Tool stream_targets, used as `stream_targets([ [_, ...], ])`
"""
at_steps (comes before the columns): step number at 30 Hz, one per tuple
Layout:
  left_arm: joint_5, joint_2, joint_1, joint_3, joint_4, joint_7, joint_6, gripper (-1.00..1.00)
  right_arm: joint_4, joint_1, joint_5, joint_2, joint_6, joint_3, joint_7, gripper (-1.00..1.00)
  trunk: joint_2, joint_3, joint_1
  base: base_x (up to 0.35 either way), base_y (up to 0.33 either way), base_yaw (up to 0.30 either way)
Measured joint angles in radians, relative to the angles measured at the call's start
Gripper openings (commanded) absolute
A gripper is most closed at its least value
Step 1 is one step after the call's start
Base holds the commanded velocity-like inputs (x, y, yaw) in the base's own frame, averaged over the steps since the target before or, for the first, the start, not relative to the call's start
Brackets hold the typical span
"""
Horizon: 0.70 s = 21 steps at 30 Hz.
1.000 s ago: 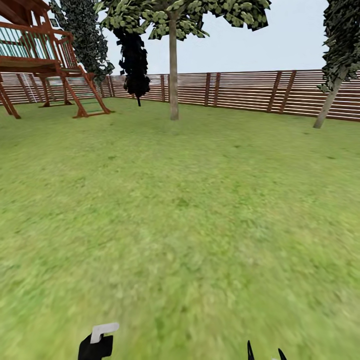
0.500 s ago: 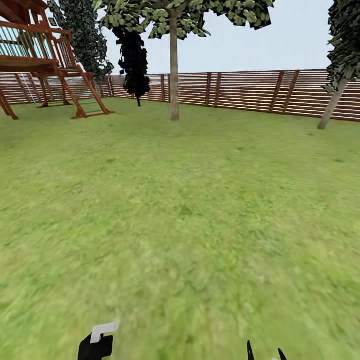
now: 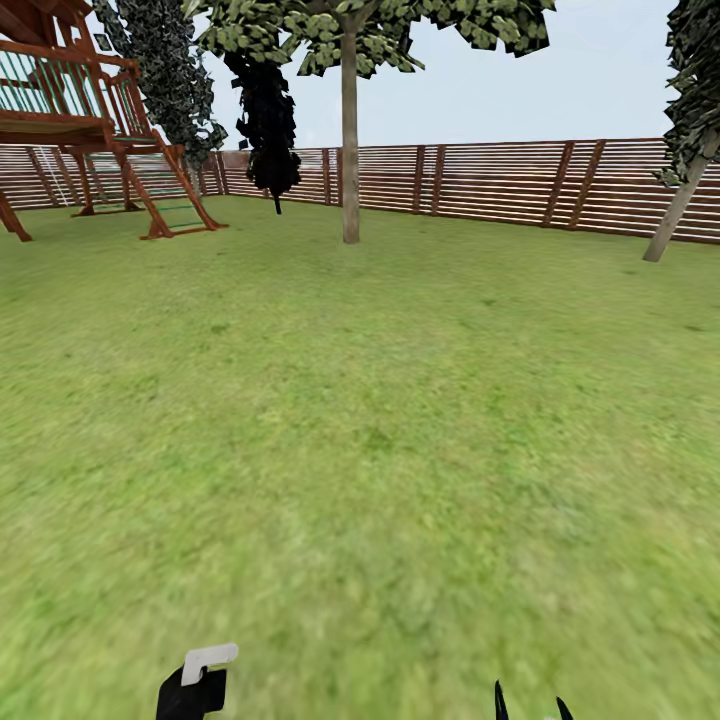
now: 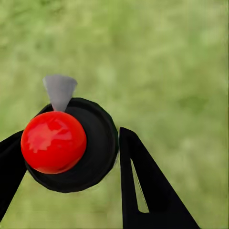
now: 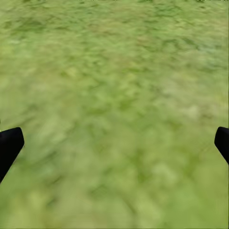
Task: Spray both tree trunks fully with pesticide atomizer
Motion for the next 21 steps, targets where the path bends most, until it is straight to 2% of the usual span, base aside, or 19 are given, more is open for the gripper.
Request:
stream_targets([
  [21, -0.002, -0.006, 0.000, -0.003, 0.005, -0.002, 0.000, -1.00, 0.000, 0.000, 0.000, -0.001, 0.000, 0.000, 0.000, 1.00, 0.000, 0.000, 0.000, 0.341, 0.079, 0.000],
])
